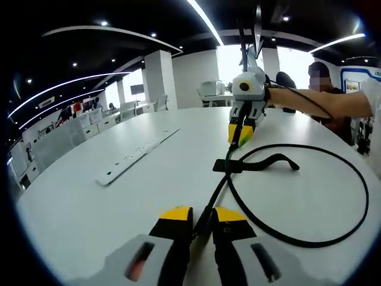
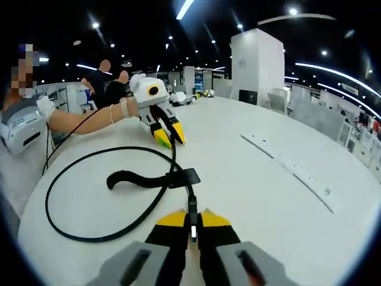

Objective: Find the charging cable on the desk, coil it up and secure with Velcro.

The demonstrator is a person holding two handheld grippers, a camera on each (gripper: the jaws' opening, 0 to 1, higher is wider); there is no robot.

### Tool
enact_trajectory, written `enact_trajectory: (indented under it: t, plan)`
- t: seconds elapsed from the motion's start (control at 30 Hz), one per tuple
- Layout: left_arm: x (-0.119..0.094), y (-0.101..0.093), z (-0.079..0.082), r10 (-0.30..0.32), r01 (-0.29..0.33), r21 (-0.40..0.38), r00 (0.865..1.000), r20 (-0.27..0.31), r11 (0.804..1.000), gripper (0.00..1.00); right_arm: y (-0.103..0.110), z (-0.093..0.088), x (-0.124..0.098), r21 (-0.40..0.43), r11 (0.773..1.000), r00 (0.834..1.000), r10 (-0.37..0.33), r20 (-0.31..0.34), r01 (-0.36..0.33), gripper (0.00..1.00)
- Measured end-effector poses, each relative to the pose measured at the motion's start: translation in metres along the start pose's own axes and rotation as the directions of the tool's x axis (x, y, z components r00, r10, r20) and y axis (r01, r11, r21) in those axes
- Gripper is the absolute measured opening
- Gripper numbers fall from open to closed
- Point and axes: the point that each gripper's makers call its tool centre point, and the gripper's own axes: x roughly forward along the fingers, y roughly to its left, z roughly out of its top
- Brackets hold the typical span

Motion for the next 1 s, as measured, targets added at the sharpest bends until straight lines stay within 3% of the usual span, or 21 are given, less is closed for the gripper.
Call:
enact_trajectory:
  t: [0.37,0.63,0.8,1.0]
  plan:
    - [-0.036,0.003,-0.021,0.023,-0.023,-0.033,1.0,0.0,0.999,0.1,0.01,-0.018,-0.031,0.045,0.998,0.999,-0.038,0.036,0.037,0.08]
    - [-0.059,0.011,-0.036,0.072,-0.074,-0.085,0.997,-0.023,0.994,0.1,-0.004,-0.039,-0.069,0.099,0.988,0.99,-0.126,0.055,0.12,0.08]
    - [-0.062,0.007,-0.039,0.069,-0.073,-0.083,0.996,-0.05,0.994,0.1,0.0,-0.043,-0.077,0.116,0.983,0.987,-0.149,0.058,0.142,0.08]
    - [-0.053,0.007,-0.037,0.087,-0.09,-0.114,0.996,-0.03,0.989,0.14,-0.001,-0.042,-0.076,0.121,0.981,0.986,-0.159,0.046,0.152,0.08]
